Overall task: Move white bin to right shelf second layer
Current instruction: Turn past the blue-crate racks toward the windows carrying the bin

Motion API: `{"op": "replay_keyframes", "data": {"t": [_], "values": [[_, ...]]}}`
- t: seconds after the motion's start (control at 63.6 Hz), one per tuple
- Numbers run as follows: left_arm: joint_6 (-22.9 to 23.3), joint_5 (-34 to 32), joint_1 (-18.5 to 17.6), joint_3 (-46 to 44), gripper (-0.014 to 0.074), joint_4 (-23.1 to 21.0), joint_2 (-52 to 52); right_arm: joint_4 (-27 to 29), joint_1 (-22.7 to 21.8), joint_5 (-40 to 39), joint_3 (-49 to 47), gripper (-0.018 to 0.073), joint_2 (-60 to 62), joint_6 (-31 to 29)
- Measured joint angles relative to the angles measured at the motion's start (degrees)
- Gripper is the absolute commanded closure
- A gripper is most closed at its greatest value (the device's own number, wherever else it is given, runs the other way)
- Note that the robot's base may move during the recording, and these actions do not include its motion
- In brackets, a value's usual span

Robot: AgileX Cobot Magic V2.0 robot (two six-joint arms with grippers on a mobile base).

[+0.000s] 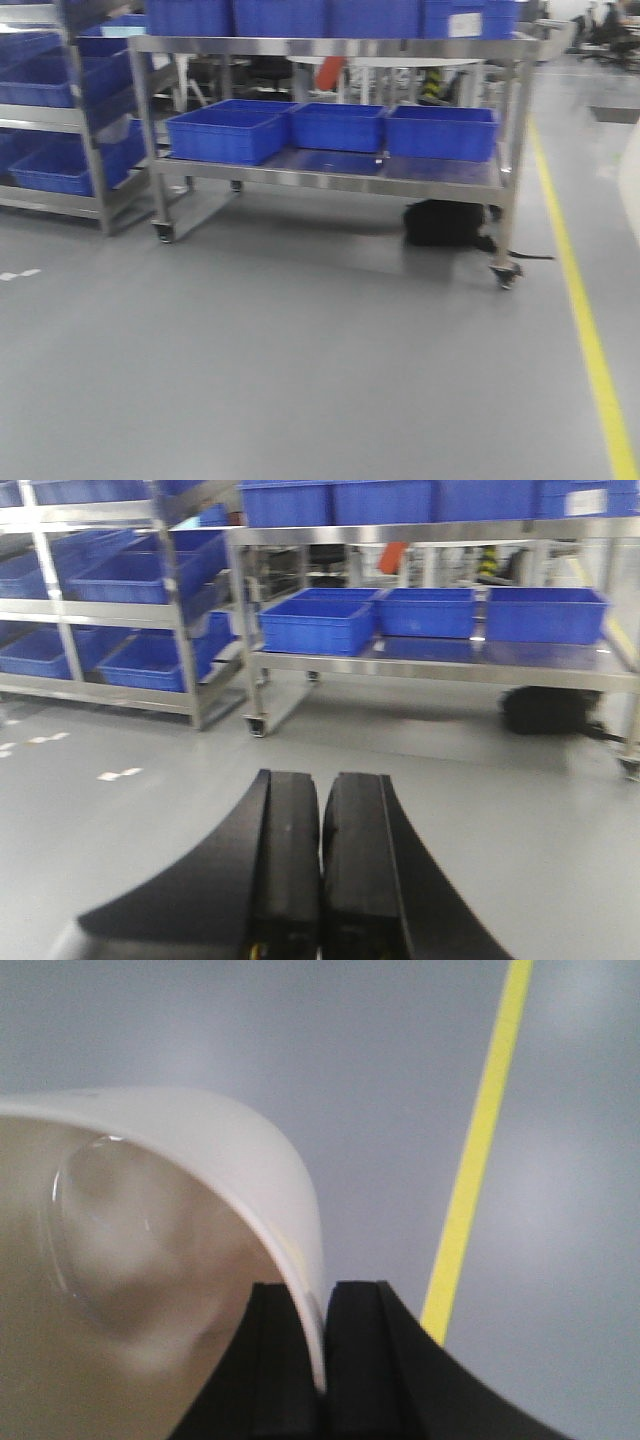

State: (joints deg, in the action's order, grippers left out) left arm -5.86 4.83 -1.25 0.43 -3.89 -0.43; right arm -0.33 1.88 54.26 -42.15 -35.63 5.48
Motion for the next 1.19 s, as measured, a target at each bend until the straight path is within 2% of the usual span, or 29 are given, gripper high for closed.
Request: {"op": "replay_keyframes", "data": {"t": [1.194], "values": [[0.00,0.00,0.00,0.00,0.0512,0.00,0.00,0.00,0.00,0.00,0.00,0.0511,0.04,0.00]]}}
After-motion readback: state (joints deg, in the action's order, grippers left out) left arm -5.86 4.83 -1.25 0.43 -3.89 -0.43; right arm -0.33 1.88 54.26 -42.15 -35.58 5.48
